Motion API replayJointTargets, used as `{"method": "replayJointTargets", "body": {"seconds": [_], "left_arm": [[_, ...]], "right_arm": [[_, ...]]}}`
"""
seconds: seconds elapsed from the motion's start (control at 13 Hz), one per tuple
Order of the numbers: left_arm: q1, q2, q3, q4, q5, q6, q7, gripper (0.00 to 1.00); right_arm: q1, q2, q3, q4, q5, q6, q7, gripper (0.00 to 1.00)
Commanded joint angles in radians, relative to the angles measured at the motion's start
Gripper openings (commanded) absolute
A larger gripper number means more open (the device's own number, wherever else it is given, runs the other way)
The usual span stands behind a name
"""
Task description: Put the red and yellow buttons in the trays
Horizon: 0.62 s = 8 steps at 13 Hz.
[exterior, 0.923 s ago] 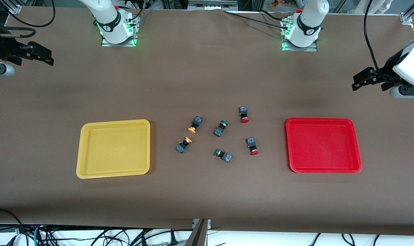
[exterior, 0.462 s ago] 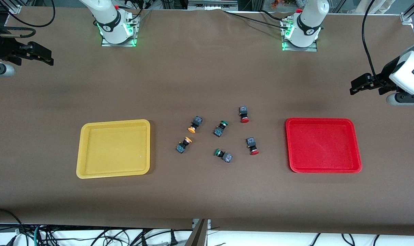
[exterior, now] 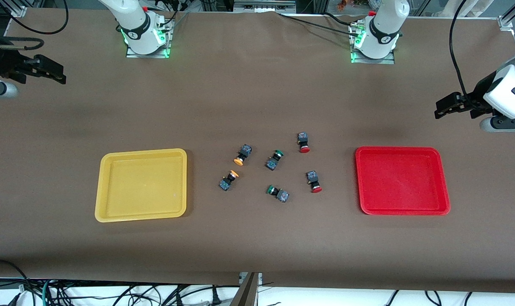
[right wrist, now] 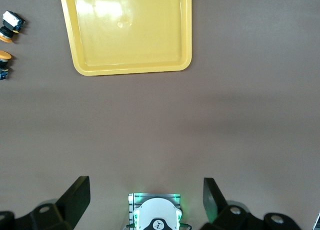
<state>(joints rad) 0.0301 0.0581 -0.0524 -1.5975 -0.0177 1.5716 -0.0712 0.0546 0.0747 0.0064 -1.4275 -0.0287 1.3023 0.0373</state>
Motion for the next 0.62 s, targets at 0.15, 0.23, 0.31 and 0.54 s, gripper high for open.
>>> {"method": "replayJointTargets", "body": {"seconds": [0.15, 0.23, 0.31, 0.54], "left_arm": [[0.004, 0.017, -0.003, 0.039, -0.010, -0.024, -0.009, 1.00], [0.002, 0.017, -0.004, 0.037, -0.010, -0.025, -0.009, 1.00], [-0.001, 0.019, -0.007, 0.039, -0.010, -0.024, -0.009, 1.00], [-0.006, 0.031, -0.006, 0.042, -0.011, -0.024, -0.010, 1.00]], "right_arm": [[0.007, 0.143, 0.007, 0.018, -0.031, 0.037, -0.004, 1.00], [0.008, 0.180, 0.013, 0.019, -0.027, 0.051, -0.007, 1.00], [0.031, 0.227, 0.017, 0.019, -0.020, 0.099, 0.015, 1.00], [0.146, 0.342, 0.015, 0.018, -0.020, 0.259, 0.258, 1.00]]}}
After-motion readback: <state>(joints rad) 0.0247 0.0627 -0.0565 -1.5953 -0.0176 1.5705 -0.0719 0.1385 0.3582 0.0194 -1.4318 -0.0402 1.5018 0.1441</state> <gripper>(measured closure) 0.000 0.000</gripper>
